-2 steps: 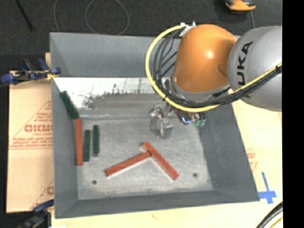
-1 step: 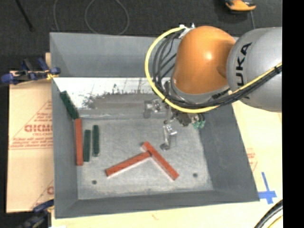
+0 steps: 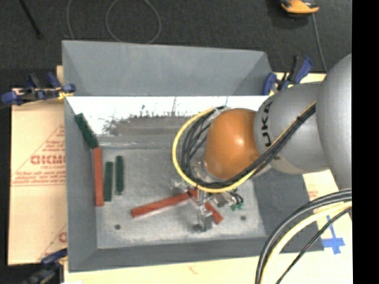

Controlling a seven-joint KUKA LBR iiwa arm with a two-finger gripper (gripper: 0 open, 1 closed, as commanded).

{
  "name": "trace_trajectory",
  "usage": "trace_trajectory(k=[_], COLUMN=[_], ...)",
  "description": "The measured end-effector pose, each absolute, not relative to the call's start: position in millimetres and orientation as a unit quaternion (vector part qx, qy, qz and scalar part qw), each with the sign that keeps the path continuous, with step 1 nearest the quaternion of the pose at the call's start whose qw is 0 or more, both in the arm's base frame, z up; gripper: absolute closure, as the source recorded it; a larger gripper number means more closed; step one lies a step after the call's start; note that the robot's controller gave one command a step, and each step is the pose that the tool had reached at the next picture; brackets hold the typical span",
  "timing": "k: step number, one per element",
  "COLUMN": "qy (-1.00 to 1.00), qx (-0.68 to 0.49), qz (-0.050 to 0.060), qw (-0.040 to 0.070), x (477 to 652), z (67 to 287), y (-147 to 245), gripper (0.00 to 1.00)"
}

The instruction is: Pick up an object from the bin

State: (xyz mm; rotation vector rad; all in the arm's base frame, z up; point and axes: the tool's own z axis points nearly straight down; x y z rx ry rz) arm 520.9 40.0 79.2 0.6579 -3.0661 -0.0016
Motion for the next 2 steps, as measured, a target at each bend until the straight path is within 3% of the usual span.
trace_trajectory(k=[1,2], qy=[-0.978,-0.976], qx=[0.211,0.22], qz=[0.0,0.001], qw=[-0.002,-0.006], x=[524.0,528.9], z=[83.8,206.4], y=[40.5,38.3], gripper=[1.0,1.0])
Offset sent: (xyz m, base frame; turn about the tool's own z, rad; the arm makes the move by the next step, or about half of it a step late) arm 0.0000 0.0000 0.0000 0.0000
